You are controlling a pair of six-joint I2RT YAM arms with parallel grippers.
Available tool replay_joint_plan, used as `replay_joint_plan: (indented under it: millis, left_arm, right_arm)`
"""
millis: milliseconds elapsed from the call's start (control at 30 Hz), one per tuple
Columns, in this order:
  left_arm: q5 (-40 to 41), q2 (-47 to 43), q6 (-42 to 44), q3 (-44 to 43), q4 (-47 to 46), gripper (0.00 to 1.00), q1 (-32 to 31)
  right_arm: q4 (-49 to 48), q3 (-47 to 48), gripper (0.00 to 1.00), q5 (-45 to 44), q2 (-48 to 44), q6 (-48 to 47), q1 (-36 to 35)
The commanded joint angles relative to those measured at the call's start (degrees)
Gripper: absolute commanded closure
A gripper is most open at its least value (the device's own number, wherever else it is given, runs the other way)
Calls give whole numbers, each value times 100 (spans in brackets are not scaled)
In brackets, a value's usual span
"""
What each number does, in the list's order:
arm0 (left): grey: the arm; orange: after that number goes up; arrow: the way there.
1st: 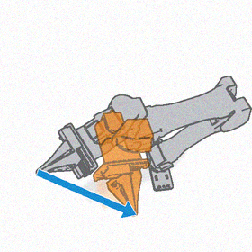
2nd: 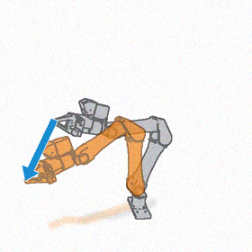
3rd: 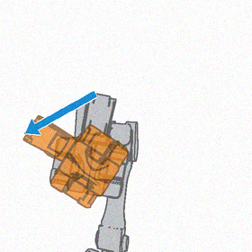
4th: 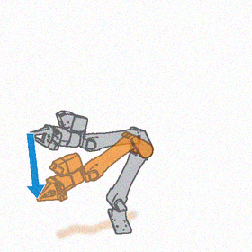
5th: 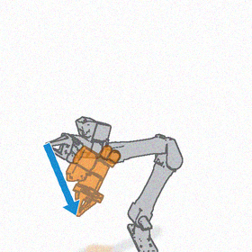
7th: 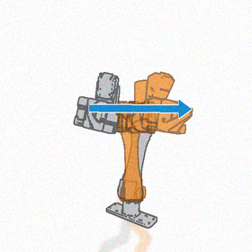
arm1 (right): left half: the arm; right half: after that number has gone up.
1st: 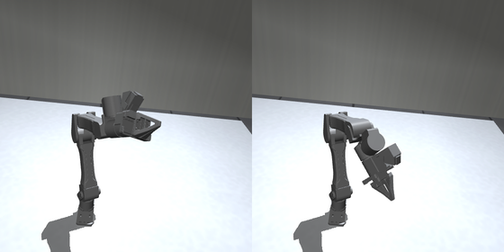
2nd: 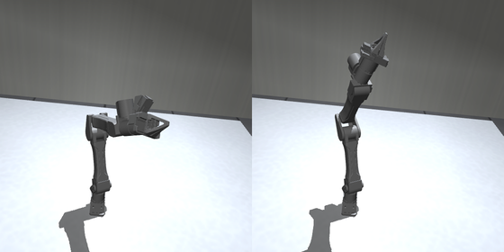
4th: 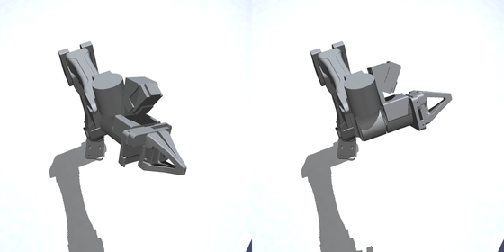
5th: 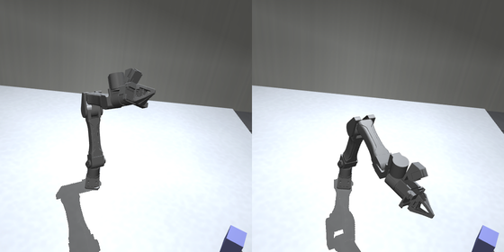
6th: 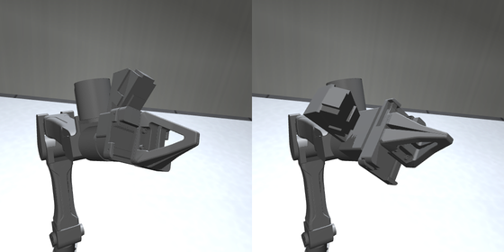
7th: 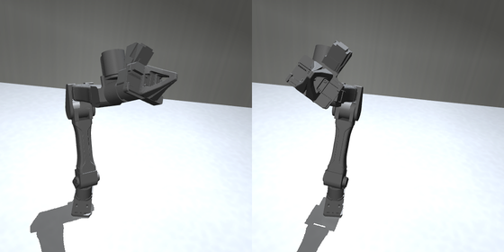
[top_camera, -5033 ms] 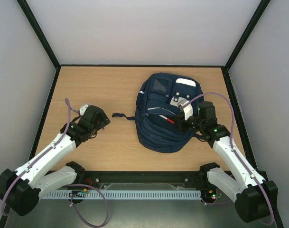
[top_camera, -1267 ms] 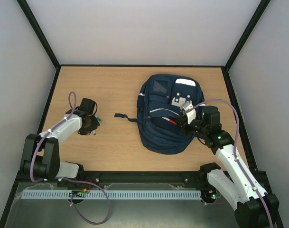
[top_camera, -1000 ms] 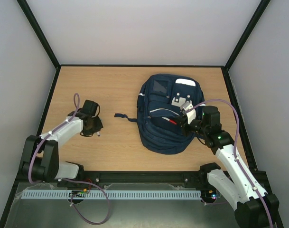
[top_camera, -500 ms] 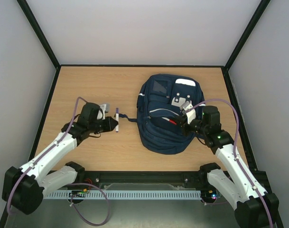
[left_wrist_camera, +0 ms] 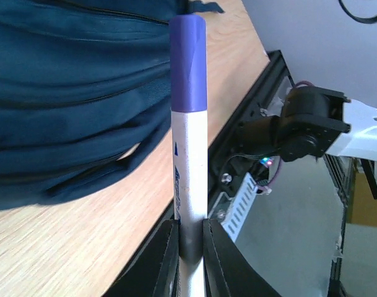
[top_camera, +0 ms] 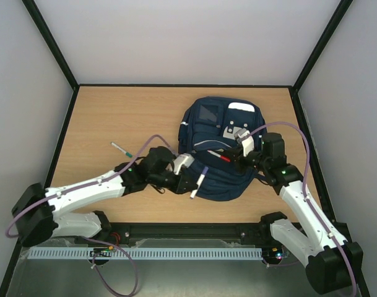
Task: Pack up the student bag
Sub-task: Place the stationery in the student bag.
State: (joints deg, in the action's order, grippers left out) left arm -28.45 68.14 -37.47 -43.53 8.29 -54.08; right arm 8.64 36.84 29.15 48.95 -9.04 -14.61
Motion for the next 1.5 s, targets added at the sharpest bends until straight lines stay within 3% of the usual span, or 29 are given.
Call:
replay_joint_plan:
  millis: [0, 300, 467, 633, 767, 1233, 1467]
  left_arm:
    - [284, 642, -425, -489, -753, 98, -540]
    - [1373, 1842, -1393, -1345, -1233, 98, -725]
    - [2393, 2094, -2376, -1321, -1742, 98, -661]
    - [2752, 2250, -2933, -1253, -2708, 98, -636]
    - [3167, 2422, -3346, -1300, -2920, 98, -632]
    - [4364, 2795, -4631, -1648, -2252, 96, -643]
    - [4703, 3053, -4852, -2081, -1594, 94, -640]
  right_arm:
    - [-330, 247, 99, 144, 35, 345, 21]
    - [474, 1418, 99, 650, 747, 594, 22]
    - [338, 1389, 99, 748, 757, 792, 20]
    - [382, 1324, 99, 794, 672, 780, 21]
    - [401, 1305, 99, 898, 660, 793, 20]
    - [336, 1108, 99, 1022, 610, 733, 24]
    - [313, 1059, 99, 1079, 585, 742, 22]
